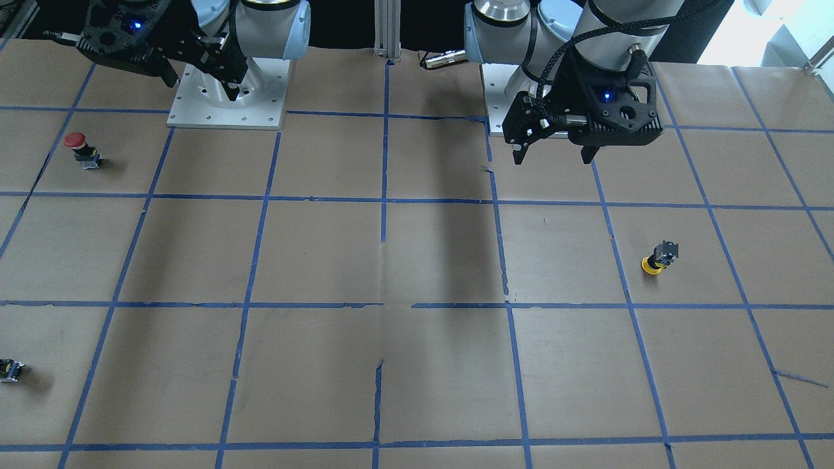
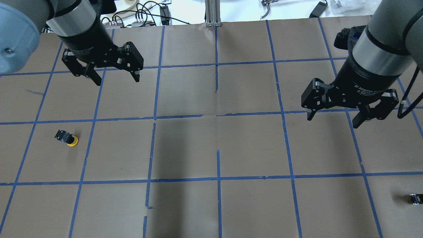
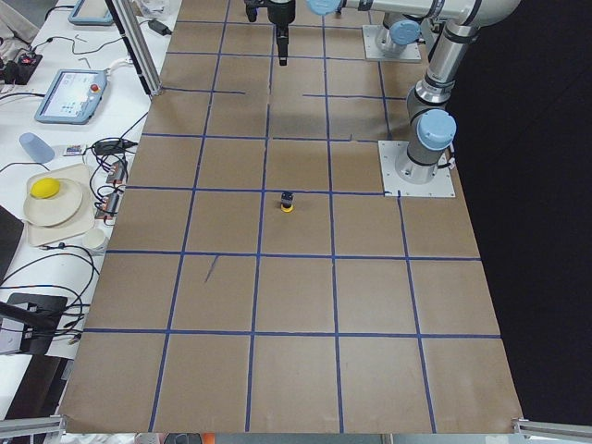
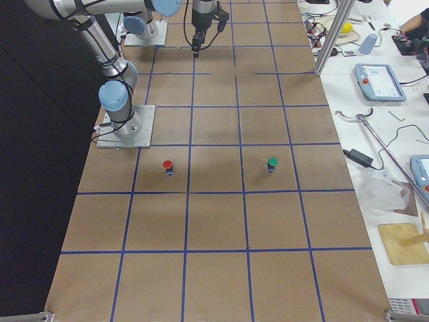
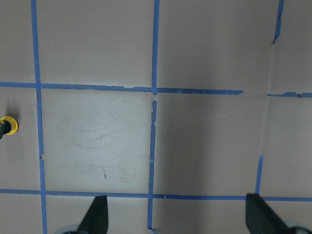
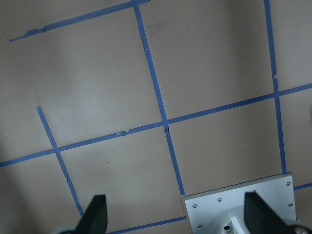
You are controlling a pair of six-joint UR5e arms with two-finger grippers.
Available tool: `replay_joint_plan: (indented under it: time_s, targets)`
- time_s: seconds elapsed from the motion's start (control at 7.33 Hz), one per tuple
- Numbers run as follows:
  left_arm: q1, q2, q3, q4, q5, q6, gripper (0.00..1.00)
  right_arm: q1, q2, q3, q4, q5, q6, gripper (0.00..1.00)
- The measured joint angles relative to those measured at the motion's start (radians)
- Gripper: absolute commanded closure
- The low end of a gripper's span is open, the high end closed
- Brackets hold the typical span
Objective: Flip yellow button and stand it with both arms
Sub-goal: 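Move the left gripper down toward the yellow button lying on its side, then grasp the yellow button's base with the left gripper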
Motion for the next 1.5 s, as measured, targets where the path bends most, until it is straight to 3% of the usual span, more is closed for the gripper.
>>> replay_joint_plan:
  time_s: [0.41,0.95,1.23,1.5]
  targets:
    - [0.028,0.007,-0.017,-0.003,0.007,0.024,0.00,0.000,-0.008,0.012,0.000,-0.002,0.000,0.00]
    - [0.283,0.009,-0.110,0.005,0.026,0.282,0.00,0.000,-0.015,0.022,-0.001,-0.001,0.000,0.00]
    - [0.426,-0.021,-0.190,0.090,0.026,0.509,0.00,0.000,-0.015,0.022,-0.002,-0.001,0.001,0.00]
    - [0.545,-0.105,-0.291,0.286,0.028,0.771,0.01,0.000,-0.015,0.022,-0.002,-0.001,0.000,0.00]
